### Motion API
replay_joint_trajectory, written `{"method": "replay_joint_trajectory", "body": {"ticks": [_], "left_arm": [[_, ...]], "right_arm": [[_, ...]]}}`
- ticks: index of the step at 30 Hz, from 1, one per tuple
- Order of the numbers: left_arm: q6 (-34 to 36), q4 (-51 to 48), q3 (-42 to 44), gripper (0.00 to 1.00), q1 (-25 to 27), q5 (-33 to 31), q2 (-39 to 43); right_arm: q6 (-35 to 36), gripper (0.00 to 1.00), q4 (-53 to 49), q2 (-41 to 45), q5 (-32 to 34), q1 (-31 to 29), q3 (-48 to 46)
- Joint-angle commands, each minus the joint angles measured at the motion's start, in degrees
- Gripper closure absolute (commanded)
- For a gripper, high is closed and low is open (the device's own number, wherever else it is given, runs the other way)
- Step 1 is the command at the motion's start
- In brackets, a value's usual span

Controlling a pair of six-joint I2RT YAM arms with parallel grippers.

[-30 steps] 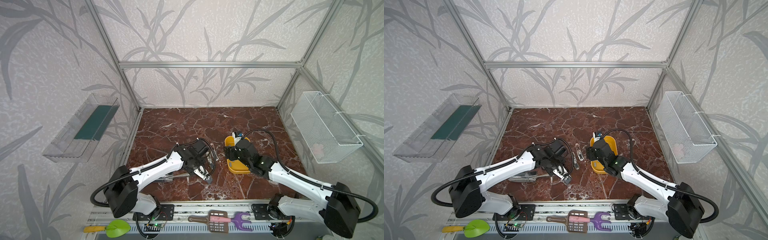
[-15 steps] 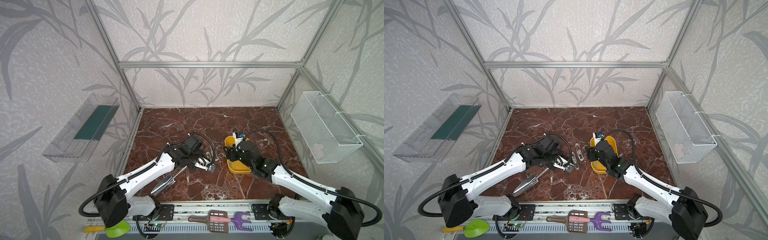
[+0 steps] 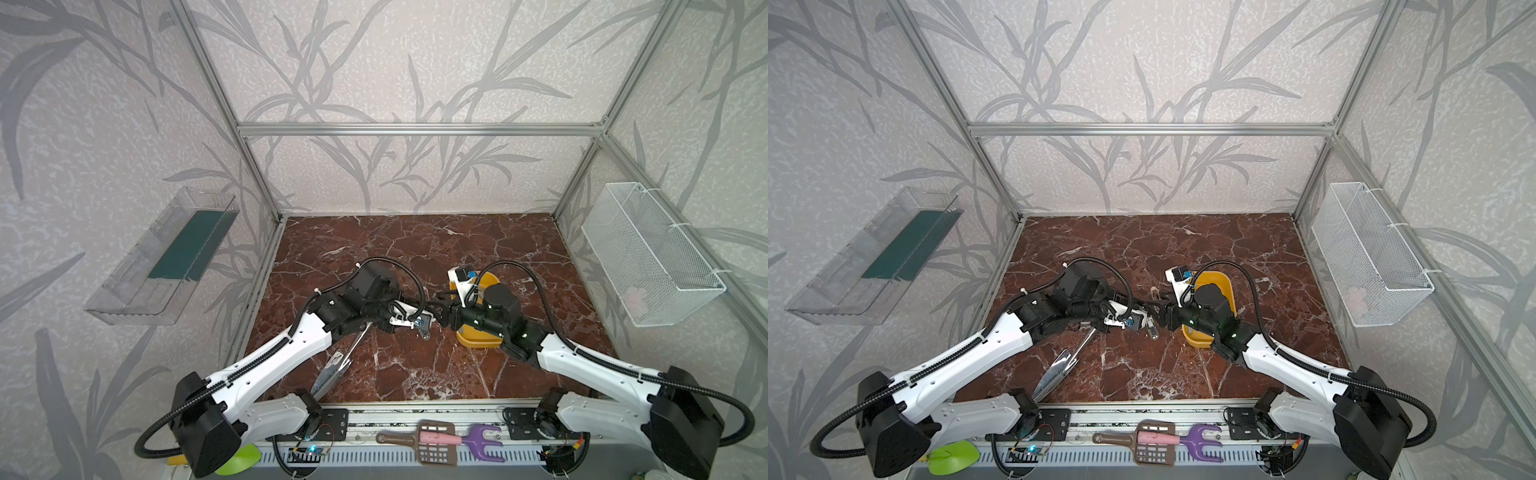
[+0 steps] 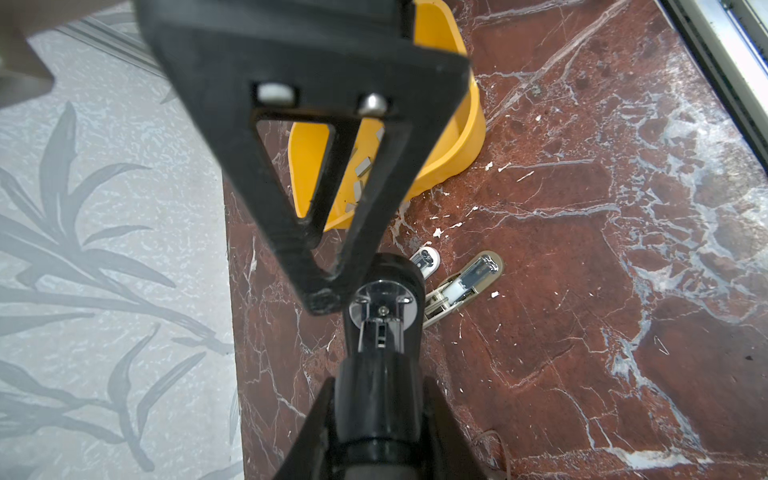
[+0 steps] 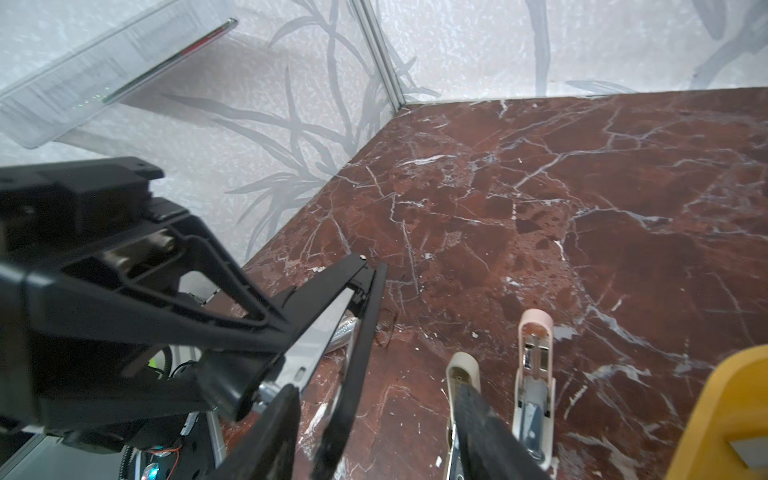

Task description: Load the staples into the stapler

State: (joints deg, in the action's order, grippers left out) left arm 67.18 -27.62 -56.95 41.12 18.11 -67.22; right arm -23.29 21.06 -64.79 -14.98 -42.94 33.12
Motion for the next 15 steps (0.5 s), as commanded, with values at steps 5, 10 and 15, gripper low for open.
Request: {"method": "replay_joint_trajectory", "body": {"ticks": [5, 10, 15], "left_arm": [[-2.9, 4.2, -1.0, 1.00, -1.5, 2.2, 1.2], [-3.3, 5.1, -0.7, 1.00, -1.8, 3.3, 2.1], [-3.2, 5.6, -0.1, 1.00, -2.0, 5.3, 3.0]], "right_arm": [[0.1, 0.43, 3.5, -1.1, -2.1, -0.3, -0.4], [0.3, 0.47, 2.1, -2.3, -1.5, -0.9, 0.6], [0.3, 0.54, 0.3, -3.2, -0.1, -1.6, 1.7]]}}
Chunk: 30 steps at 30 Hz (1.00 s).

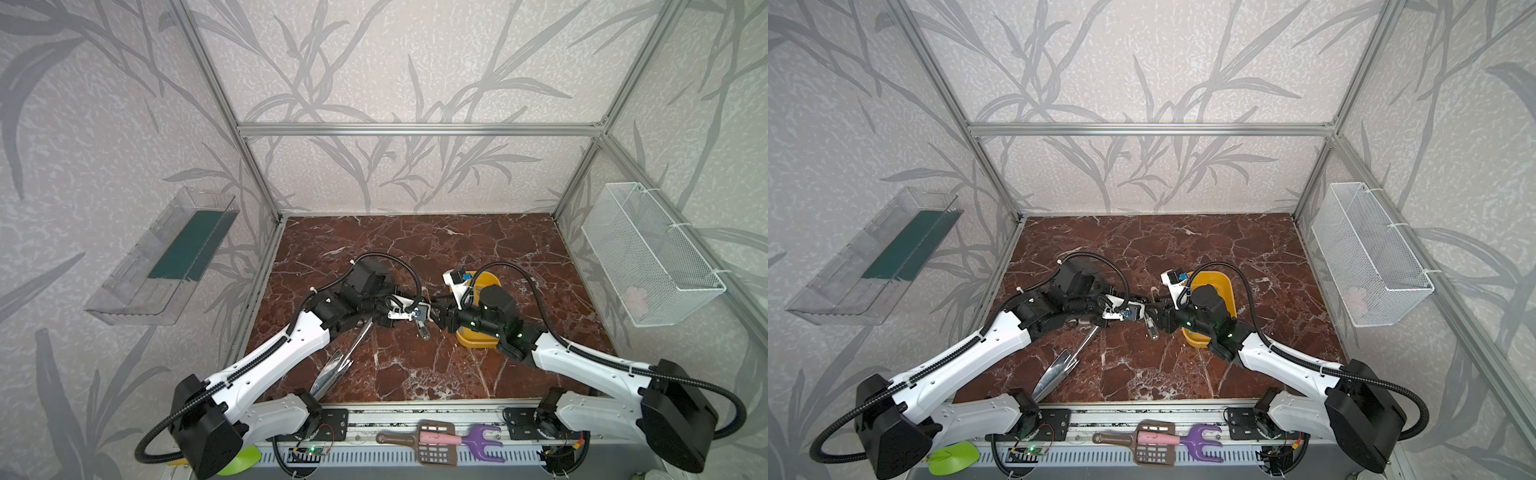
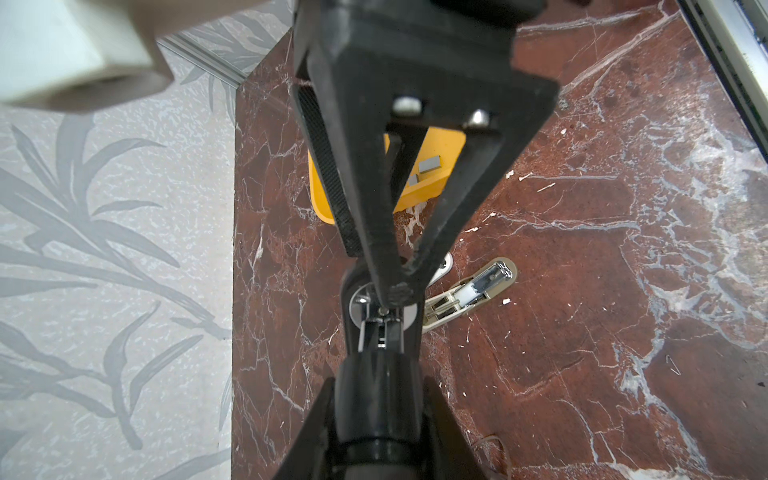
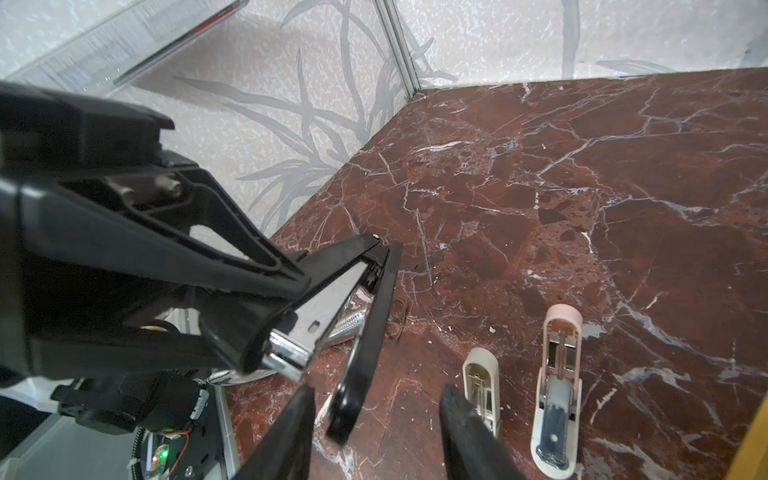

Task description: Load the staples into the stapler

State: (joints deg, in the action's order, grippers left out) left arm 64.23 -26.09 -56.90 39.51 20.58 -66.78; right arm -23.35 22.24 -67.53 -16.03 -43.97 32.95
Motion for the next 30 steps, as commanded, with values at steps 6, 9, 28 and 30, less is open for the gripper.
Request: {"method": "replay_joint_trajectory", "body": {"ticks": [6, 9, 28, 30], "left_arm": [[1.0, 3.2, -0.1, 1.00, -0.5, 5.5, 2.9], [1.3, 3.1, 0.0, 1.00, -0.6, 5.9, 2.8], [3.0, 1.4, 0.1, 1.00, -0.7, 11.2, 2.4], [3.0, 1.4, 0.0, 1.00, -0.7, 11.8, 2.5]], "right_arm": [[-1.3, 0.62, -2.6, -1.5, 3.2, -1.1, 2.6], [-2.1, 0.65, -3.4, -1.8, 4.2, -1.1, 2.8], [-5.2, 0.74, -5.4, -2.9, 6.0, -1.2, 3.3], [-5.1, 0.74, -5.9, -2.8, 6.8, -1.1, 3.3]]}}
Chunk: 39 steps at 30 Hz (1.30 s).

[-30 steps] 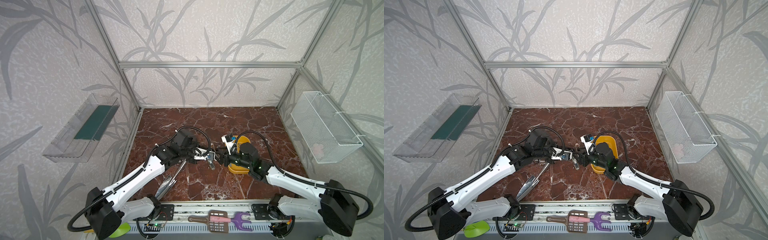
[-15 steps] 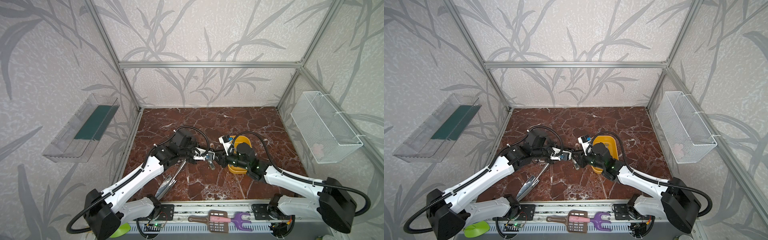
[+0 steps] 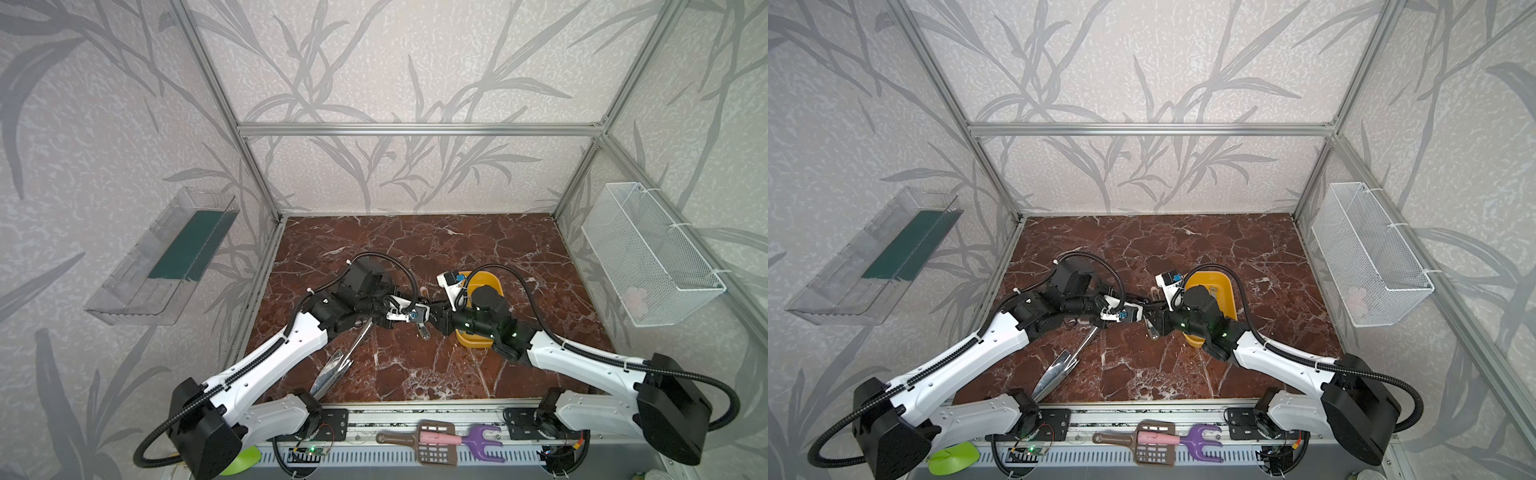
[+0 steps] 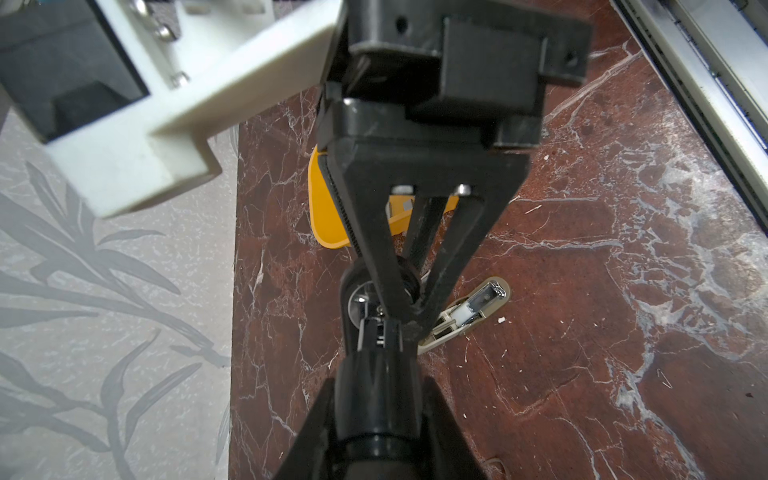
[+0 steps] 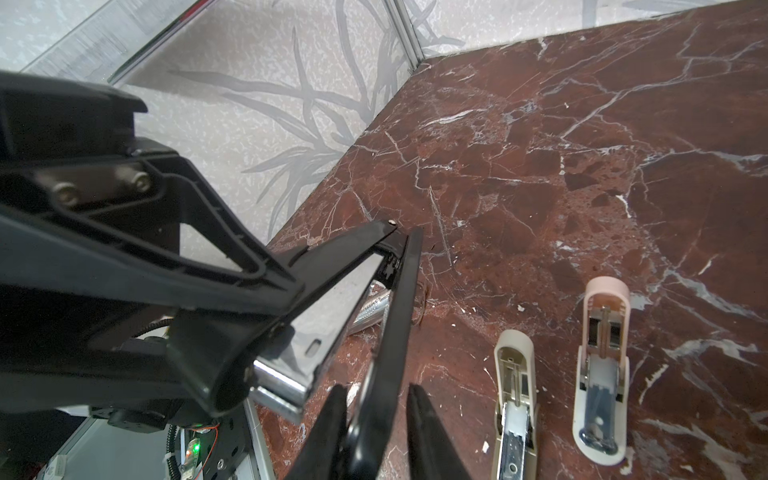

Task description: Load the staples into the stapler

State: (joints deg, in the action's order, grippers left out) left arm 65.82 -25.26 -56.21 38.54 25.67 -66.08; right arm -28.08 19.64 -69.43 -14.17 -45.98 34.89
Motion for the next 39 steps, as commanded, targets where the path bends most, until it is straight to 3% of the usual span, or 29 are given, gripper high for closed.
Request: {"method": "replay_joint_trajectory", "body": {"ticks": [1, 15, 39], "left_arm": [[1.4, 0.4, -0.8, 1.00, 0.2, 6.9, 1.8], [-4.7, 5.7, 0.8, 1.00, -3.4, 11.9, 4.6], [-8.7, 9.6, 1.8, 1.00, -7.8, 16.4, 7.0]], "right_arm": [[-0.4, 0.74, -3.6, -0.9, 5.2, 0.9, 1.5], [-1.1, 1.00, -7.2, -0.8, 10.8, 0.9, 1.7], [-4.9, 1.00, -7.3, -2.1, 13.4, 2.5, 0.2]]}}
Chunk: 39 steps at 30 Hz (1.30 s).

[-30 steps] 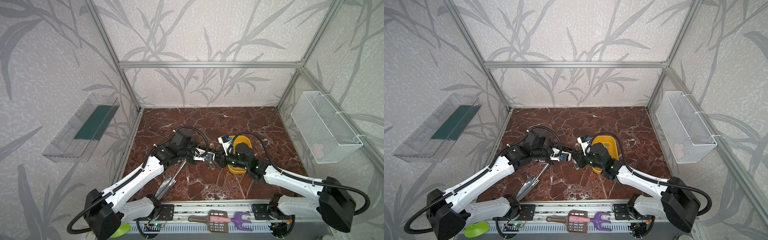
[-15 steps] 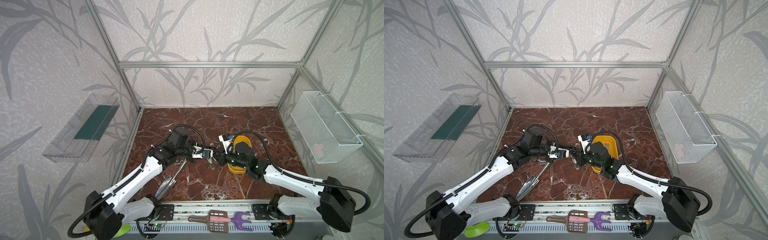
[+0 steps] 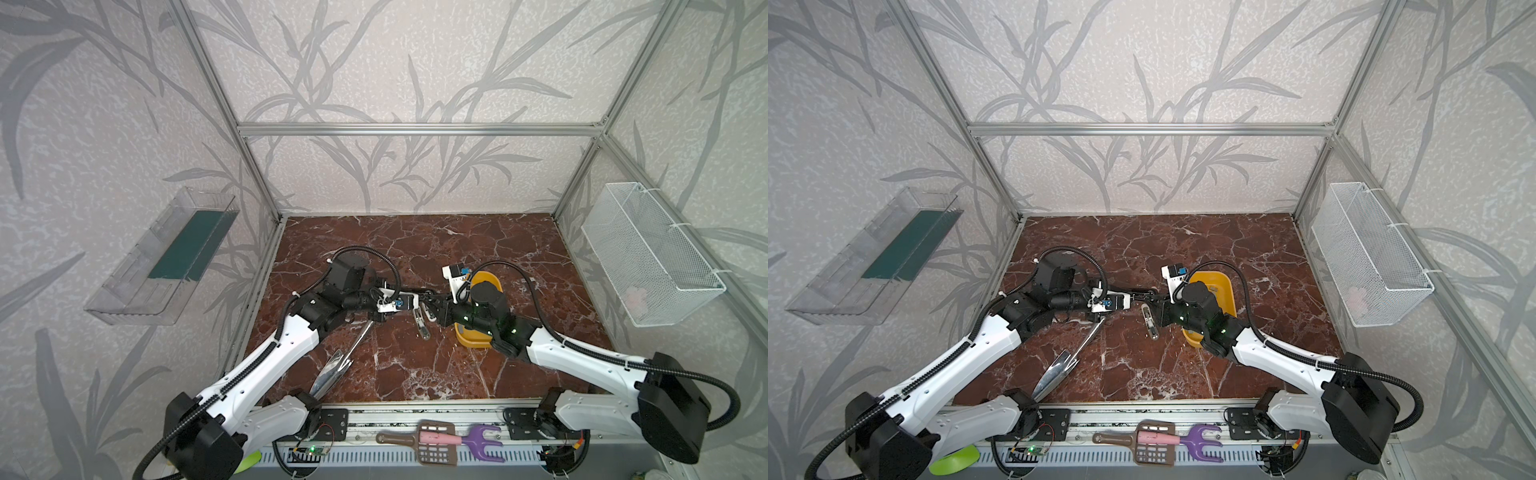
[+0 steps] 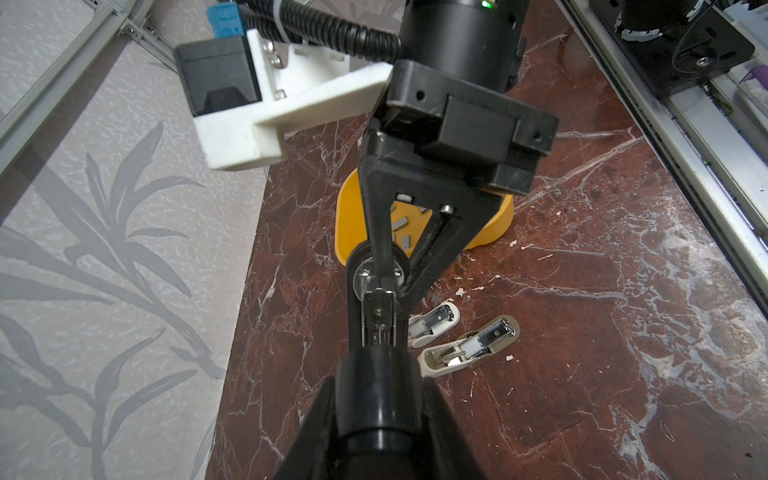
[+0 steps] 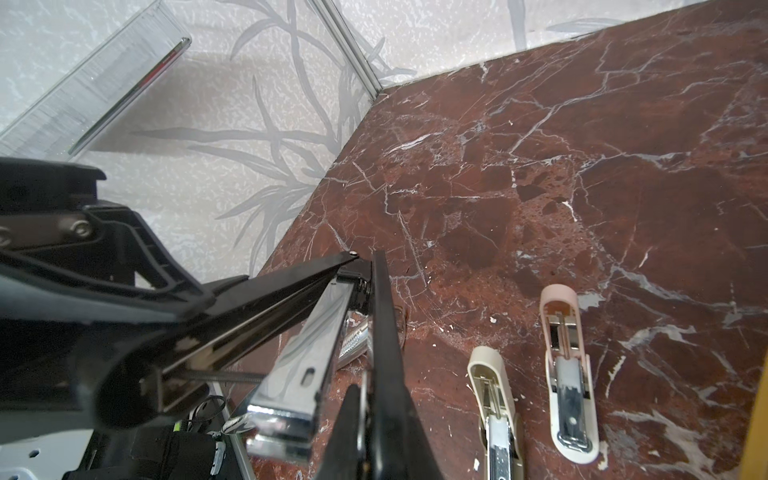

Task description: Load the staples into the stapler

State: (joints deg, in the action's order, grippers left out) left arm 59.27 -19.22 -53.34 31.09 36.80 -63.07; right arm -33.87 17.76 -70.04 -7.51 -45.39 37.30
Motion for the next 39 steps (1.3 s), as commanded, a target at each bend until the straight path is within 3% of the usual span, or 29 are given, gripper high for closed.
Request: {"method": "replay_joint_trajectory", "body": {"ticks": [1, 10, 12, 15, 22, 32, 37, 39], "left_arm": [[-2.4, 3.8, -1.0, 1.00, -0.6, 5.6, 4.0], [-3.1, 4.6, -0.8, 1.00, -1.9, 9.7, 4.1], [-3.1, 4.4, -0.9, 1.00, -1.9, 9.7, 4.1], [-3.0, 4.2, -1.1, 1.00, -2.0, 9.1, 3.5], [-3.1, 0.4, -3.3, 1.00, -1.9, 5.5, 1.3], [-1.4, -3.4, -4.9, 1.00, -1.7, 3.0, -0.5], [-0.2, -2.9, -4.2, 1.00, -1.6, 3.3, -0.3], [-0.3, -2.1, -3.5, 1.00, -1.6, 3.6, 0.2]], "right_arm": [[0.7, 1.00, -5.2, -1.5, 6.5, 2.1, -2.4], [1.4, 1.00, -3.6, -1.1, 3.9, 2.8, -2.8], [2.5, 0.84, -3.8, 0.2, 3.4, 2.8, -2.9], [4.6, 0.72, -3.8, 3.3, 3.1, 2.8, -3.4], [8.4, 0.60, -3.0, 8.4, 1.7, 2.8, -4.1], [10.2, 0.52, -0.5, 12.5, -0.7, 2.8, -5.2], [6.1, 0.50, -0.4, 14.7, -0.7, 3.4, -6.2], [3.7, 0.50, 1.1, 14.6, -3.9, 5.0, -6.6]]}}
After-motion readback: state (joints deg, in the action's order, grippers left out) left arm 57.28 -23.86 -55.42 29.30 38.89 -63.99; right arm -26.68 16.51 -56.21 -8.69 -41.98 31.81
